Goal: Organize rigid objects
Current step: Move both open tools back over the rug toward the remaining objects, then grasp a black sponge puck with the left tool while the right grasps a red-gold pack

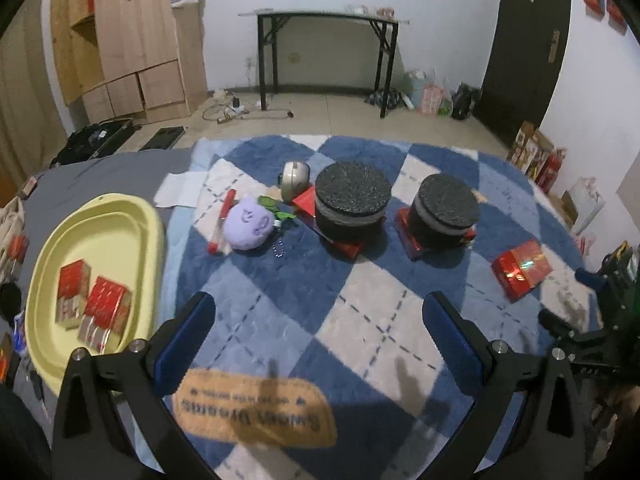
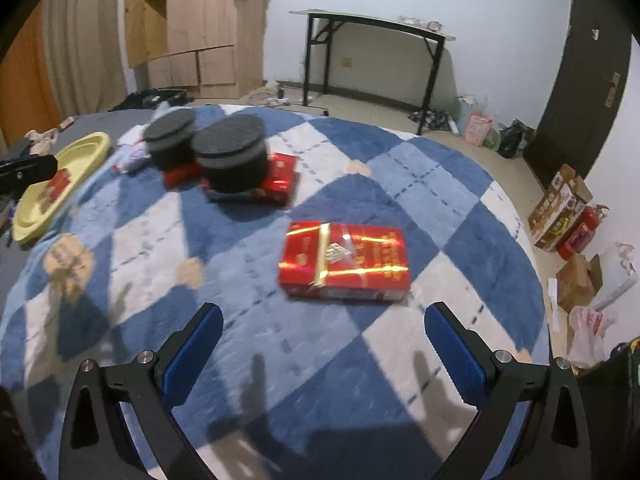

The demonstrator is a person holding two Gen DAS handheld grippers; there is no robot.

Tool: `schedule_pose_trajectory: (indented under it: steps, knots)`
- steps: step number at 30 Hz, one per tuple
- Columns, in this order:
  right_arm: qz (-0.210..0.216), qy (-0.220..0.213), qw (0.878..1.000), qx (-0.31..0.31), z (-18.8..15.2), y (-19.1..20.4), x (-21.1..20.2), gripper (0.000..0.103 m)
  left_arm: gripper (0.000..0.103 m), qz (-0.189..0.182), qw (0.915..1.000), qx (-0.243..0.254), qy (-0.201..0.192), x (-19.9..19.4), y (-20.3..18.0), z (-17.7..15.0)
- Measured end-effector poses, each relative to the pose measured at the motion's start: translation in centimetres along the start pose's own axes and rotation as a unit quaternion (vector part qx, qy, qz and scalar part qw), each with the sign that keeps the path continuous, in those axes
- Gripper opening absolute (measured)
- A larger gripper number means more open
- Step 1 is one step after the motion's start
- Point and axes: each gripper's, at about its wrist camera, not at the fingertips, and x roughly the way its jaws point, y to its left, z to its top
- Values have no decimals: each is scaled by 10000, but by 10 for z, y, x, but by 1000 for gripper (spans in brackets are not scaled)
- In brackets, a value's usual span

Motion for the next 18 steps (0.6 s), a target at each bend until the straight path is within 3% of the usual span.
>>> schedule_pose_trajectory:
  steps: [2, 7, 11, 18]
  knots:
    - [-167, 65, 9998, 98, 1, -7, 18, 103, 103, 121, 9997, 199, -30, 15, -3, 6]
    - [1, 114, 9996, 269, 6, -9, 51, 103, 103, 20, 9994, 340, 77, 52, -9, 20]
    - [103, 100, 9993, 351, 3, -11, 75, 103, 103, 230, 9983, 531, -86, 75, -15, 27]
    - [219, -23, 9991, 370, 4, -11, 98, 103, 103, 16, 9997, 237, -84, 105, -7, 48]
